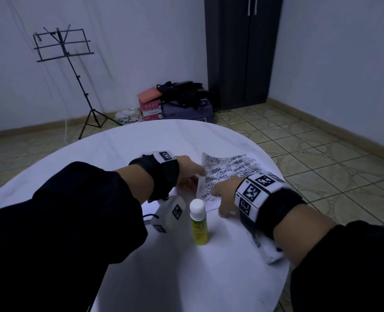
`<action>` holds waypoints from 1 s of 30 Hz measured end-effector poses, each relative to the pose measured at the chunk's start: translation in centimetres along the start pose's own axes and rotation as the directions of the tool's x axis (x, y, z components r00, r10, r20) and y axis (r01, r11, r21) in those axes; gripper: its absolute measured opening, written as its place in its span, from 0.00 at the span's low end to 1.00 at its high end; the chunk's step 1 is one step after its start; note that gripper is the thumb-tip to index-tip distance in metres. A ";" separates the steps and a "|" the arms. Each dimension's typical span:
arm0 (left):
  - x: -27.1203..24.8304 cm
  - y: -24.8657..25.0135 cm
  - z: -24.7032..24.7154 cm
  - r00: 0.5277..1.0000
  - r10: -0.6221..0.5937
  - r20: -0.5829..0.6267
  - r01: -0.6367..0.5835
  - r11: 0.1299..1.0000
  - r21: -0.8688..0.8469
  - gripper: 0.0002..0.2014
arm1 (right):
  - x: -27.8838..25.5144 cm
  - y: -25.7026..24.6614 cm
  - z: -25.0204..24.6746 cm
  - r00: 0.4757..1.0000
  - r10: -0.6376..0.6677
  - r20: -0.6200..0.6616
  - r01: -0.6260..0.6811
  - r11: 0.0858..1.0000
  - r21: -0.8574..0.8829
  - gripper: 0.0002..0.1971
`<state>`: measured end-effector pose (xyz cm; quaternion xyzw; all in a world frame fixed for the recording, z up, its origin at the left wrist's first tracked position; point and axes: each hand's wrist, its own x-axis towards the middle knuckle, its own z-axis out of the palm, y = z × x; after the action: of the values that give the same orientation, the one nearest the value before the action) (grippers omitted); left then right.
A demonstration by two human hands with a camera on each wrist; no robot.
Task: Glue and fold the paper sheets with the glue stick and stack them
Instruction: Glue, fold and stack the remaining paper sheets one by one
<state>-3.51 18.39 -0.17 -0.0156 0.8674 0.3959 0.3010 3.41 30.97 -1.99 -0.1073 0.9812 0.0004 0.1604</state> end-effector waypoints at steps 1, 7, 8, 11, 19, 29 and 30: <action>0.0 -0.2 0.1 1.000 -0.020 0.018 0.020 1.000 0.021 0.09 | -0.1 0.0 -0.1 1.000 0.021 -0.018 -0.021 1.000 0.012 0.24; -0.3 0.3 -0.4 0.998 0.007 0.062 -0.005 0.999 -0.035 0.09 | 0.1 -0.1 -0.9 0.993 0.109 0.045 -0.112 0.992 0.062 0.26; -0.5 0.5 -0.3 0.999 0.020 0.051 -0.018 0.999 -0.036 0.08 | 0.2 0.0 -1.0 0.992 0.109 0.059 -0.113 0.992 0.058 0.23; -0.6 0.3 0.4 0.998 0.069 -0.015 -0.069 0.996 -0.056 0.11 | 0.2 0.0 -1.1 0.990 0.118 0.078 -0.121 0.992 0.035 0.13; 0.2 -0.6 0.6 0.974 0.213 0.082 -0.206 0.975 -0.087 0.45 | -0.7 1.2 -1.5 0.986 0.127 0.107 -0.144 0.976 0.161 0.19; 1.6 -1.5 0.6 0.973 0.074 0.220 -0.038 0.986 -0.163 0.11 | -3.2 2.2 0.2 0.991 0.129 0.043 -0.135 0.976 0.170 0.15; 1.7 -1.5 0.4 0.970 0.067 0.234 -0.028 0.985 -0.169 0.10 | -3.3 2.2 0.2 0.991 0.129 0.025 -0.132 0.977 0.170 0.20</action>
<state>-4.29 18.02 -2.25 0.0282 0.7894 0.4722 0.3913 6.10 33.85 -1.19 -0.0284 0.9814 -0.0725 0.1756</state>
